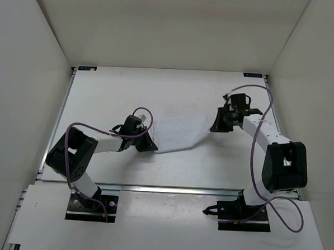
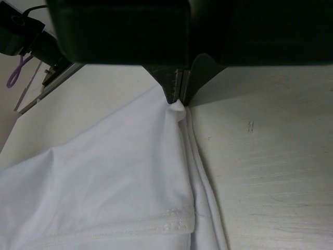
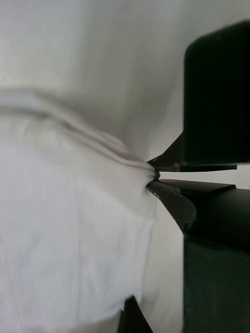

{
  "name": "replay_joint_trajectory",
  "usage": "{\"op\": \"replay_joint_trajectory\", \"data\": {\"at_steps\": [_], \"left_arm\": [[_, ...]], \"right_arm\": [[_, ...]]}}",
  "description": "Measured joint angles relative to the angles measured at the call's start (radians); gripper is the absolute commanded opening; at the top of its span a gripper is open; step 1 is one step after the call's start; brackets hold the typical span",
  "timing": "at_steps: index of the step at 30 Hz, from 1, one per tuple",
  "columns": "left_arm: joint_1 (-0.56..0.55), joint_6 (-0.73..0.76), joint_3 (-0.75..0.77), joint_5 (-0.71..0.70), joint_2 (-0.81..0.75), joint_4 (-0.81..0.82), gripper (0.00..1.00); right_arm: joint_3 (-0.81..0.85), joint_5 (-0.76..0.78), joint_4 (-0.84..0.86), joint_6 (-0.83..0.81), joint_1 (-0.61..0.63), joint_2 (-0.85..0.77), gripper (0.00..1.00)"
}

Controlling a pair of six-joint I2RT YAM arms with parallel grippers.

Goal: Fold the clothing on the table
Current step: Fold the skirt

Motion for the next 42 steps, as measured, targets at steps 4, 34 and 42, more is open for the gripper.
{"op": "replay_joint_trajectory", "data": {"at_steps": [4,34,42], "left_arm": [[0.001,-0.018,-0.003,-0.008,0.000,0.007,0.00],[-0.003,-0.057,-0.026,-0.006,0.000,0.052,0.00],[0.001,-0.046,-0.028,0.002,-0.013,0.048,0.42]], "right_arm": [[0.147,0.038,-0.025,-0.076,0.201,-0.003,0.00],[0.132,-0.095,0.249,0.061,0.636,0.233,0.00],[0.180,-0.117,0.245,0.071,0.635,0.303,0.48]]}}
